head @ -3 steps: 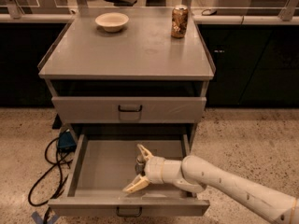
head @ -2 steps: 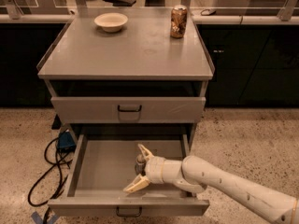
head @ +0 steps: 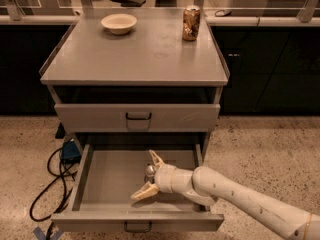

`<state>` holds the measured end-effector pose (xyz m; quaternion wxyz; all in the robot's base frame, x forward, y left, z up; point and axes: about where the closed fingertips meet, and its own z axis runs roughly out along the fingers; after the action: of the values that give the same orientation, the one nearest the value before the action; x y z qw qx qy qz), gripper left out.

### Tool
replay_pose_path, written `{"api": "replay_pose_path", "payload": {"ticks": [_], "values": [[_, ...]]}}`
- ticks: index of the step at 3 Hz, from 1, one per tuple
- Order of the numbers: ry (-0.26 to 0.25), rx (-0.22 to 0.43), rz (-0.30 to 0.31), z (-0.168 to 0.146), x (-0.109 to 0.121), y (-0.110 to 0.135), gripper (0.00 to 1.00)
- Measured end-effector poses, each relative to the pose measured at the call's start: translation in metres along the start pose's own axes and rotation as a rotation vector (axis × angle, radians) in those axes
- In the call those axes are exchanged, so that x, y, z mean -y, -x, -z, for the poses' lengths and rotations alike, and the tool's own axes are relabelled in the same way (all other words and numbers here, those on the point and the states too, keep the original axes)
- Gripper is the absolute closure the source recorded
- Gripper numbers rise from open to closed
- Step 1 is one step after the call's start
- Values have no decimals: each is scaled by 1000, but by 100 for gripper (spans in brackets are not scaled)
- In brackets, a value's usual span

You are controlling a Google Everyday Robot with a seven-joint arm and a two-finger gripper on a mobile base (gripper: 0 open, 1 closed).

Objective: Pick redbull can from middle drawer and place on counter

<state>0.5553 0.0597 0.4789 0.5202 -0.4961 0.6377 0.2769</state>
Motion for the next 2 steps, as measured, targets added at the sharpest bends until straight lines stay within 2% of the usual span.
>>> {"api": "replay_pose_path", "payload": {"ticks": [1,2], "values": [[-111,13,14,-10,31,-4,0],[-120,11,12,-11,33,-6,0]]}}
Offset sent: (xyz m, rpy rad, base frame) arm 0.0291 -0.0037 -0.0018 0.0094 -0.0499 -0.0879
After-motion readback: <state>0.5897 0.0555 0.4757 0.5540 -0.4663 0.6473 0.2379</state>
